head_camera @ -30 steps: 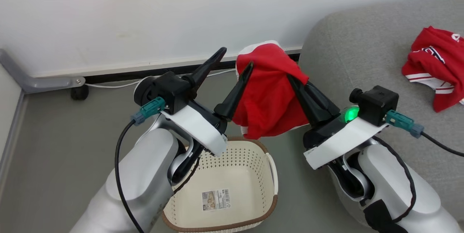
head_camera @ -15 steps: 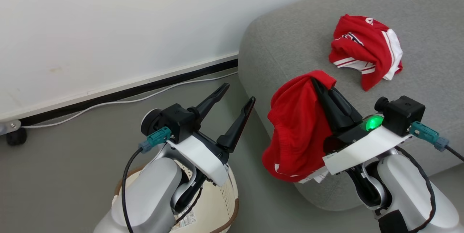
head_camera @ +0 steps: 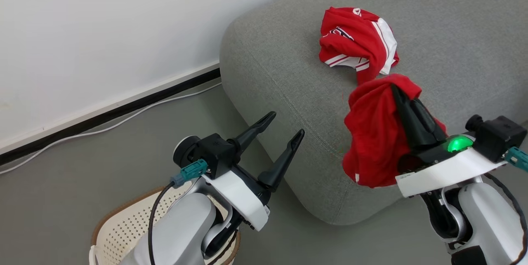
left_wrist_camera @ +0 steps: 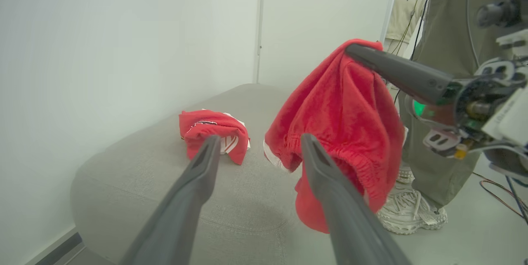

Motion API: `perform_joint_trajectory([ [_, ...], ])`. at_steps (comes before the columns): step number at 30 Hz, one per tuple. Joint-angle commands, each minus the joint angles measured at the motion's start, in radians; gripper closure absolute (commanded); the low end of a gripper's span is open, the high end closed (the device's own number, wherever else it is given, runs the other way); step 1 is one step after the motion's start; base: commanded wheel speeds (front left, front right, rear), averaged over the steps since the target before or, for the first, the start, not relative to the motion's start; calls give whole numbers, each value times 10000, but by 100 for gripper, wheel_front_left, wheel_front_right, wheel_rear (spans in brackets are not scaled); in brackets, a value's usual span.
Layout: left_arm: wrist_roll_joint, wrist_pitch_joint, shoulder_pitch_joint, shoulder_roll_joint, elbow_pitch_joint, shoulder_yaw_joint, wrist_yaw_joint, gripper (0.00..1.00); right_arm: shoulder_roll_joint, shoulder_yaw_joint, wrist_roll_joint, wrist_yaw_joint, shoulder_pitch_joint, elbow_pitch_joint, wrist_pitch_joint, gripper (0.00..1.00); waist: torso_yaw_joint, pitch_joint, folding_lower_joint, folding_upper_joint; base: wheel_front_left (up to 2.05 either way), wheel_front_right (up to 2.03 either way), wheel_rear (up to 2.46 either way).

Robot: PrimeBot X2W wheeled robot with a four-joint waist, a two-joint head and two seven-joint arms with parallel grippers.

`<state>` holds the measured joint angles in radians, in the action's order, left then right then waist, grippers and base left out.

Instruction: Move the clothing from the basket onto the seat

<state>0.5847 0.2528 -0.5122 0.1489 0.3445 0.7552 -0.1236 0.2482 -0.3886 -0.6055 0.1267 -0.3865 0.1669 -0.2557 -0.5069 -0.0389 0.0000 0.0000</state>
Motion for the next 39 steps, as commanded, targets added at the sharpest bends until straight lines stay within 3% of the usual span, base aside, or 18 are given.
perform_joint_trajectory([
  [1,8,89,-100,118,-292,-247,-70,0,46,135,171,40,107,-414,-61,100,-142,-139,0,0,0,0,0],
  [12,125,89,-349,-134,-289,112,-70,0,-32,1311,514,40,639,-1104,-61,100,-348,-592,0,0,0,0,0],
  [19,-65,89,-410,-162,-326,-10,-70,0,182,1804,824,40,1,-1124,-61,100,-354,-992,0,0,0,0,0],
  [31,-729,89,-837,-222,-444,-212,-71,0,1364,3555,1554,40,-2450,-503,-61,100,40,-2606,0,0,0,0,0],
  [39,-1160,89,-1890,-131,-352,-56,-71,0,2151,4713,2074,40,-4178,662,-61,100,531,-3886,0,0,0,0,0],
])
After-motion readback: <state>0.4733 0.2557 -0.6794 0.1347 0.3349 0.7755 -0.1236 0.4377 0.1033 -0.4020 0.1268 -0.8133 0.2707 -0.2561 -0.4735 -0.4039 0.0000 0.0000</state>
